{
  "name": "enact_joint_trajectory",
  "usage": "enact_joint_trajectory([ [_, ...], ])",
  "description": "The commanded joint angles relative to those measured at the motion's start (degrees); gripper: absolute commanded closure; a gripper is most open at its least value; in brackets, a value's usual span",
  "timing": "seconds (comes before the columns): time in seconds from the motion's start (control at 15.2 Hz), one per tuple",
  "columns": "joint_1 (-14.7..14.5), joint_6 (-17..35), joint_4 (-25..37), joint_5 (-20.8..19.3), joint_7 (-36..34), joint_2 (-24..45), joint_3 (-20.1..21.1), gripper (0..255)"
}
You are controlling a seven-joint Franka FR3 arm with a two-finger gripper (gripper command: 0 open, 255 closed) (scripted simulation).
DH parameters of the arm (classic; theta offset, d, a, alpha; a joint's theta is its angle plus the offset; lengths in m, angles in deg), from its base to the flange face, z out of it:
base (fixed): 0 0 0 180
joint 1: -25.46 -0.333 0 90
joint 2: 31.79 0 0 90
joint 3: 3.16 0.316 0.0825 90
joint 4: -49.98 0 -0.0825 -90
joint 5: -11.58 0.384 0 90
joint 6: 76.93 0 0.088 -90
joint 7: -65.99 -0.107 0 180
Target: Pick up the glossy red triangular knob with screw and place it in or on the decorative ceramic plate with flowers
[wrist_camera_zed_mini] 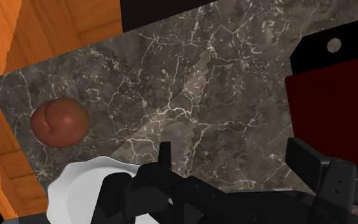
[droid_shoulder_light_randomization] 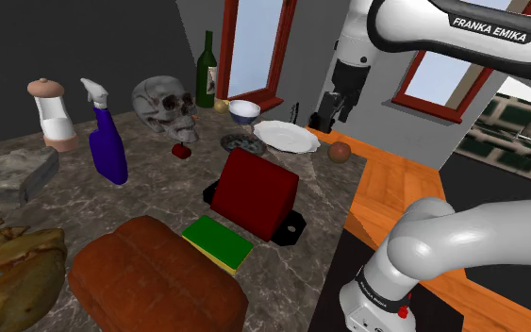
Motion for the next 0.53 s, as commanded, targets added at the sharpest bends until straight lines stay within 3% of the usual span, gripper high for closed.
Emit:
enact_joint_trajectory([
  [0.0, 0.0, 0.0, 0.0, 0.0, 0.0, 0.0, 0.0, 0],
  [0.46, -0.8, 8.5, 3.1, 1.5, -5.5, 11.9, 5.0, 0],
])
